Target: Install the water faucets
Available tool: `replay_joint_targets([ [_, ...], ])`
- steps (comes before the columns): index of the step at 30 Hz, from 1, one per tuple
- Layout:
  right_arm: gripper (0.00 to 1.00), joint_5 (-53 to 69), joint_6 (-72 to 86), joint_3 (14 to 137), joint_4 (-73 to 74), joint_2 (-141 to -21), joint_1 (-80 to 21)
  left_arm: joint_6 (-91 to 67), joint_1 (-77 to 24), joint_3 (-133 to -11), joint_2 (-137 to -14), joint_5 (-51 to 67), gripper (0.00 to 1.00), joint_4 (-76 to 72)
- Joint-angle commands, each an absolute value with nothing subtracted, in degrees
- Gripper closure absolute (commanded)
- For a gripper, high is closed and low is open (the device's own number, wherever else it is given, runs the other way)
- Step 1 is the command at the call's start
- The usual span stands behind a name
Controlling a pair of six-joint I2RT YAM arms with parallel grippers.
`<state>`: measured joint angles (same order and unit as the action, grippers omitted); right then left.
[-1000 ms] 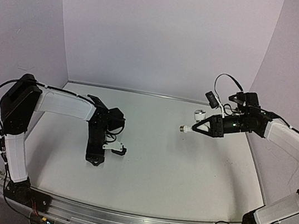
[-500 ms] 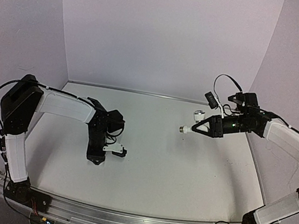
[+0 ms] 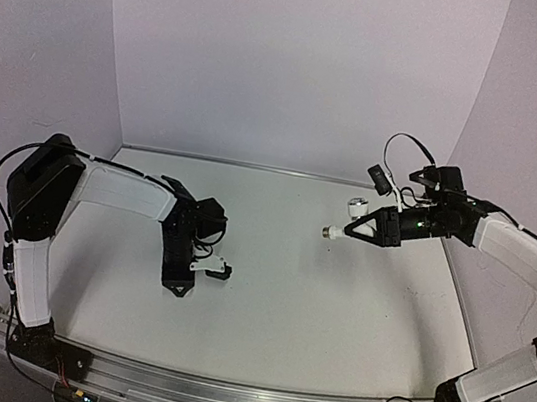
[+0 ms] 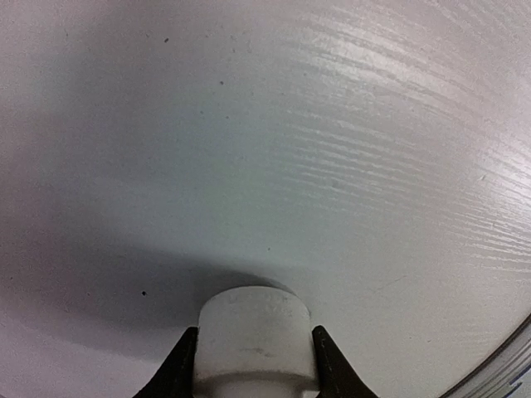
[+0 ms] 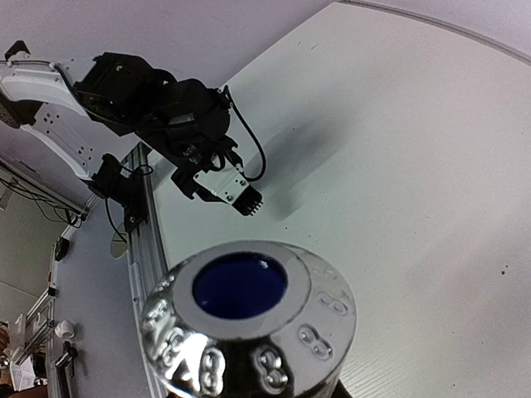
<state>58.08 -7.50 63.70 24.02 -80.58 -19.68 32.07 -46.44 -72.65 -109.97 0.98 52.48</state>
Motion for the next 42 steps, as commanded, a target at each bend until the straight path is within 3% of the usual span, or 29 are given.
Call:
replay_joint_targets([
  [1,1.00,58.6,-8.9,67.9,22.6,-79.2,-20.0,25.8,-46.4,-80.2,-104.9,8.3,0.96,50.7],
  [11,1.00,57.4,-8.4,75.6,23.3,-77.4,-20.1,6.7,-46.4,-92.3,-96.8,29.4,1.00,40.2],
  [20,1.00,62.0,-9.5,80.5,23.7,-74.8,-20.4,-14.5,-46.3,-79.8,-82.0,34.5,1.00,10.8],
  [25,1.00,66.7,-8.7,83.5,23.5,-75.0,-22.4,-24.2,-46.3,-81.5,-84.4,46.9,1.00,3.0],
  [28,1.00,68.6,-8.0,85.9,23.5,-75.1,-24.0,-33.2,-46.3,-79.2,-85.6,53.6,1.00,-9.9],
  [42,1.00,66.6,-6.5,92.3,23.4,-76.9,-30.3,-51.3,-46.3,-74.1,-85.2,56.5,1.00,-31.9],
])
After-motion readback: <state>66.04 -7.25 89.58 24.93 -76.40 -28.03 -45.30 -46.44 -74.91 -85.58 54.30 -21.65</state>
